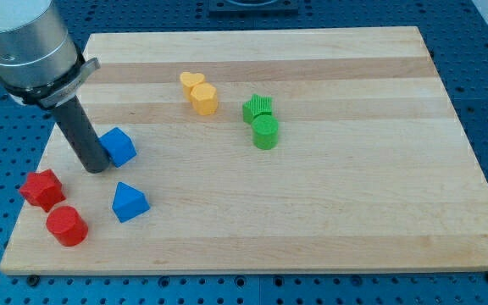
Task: Move the blue cube above the blue triangle
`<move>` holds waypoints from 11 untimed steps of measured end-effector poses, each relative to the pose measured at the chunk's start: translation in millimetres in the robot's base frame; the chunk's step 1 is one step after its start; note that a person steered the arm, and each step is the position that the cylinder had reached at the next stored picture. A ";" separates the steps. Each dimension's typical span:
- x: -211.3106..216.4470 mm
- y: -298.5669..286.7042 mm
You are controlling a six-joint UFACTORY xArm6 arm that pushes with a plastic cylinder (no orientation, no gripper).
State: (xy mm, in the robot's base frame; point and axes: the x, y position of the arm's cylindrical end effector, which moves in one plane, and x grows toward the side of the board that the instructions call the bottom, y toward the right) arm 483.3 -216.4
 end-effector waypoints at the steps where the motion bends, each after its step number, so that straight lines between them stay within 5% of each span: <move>1: -14.5 -21.3; 3: -81.6 -27.9; 9: 7.0 24.8; 11: -5.2 22.8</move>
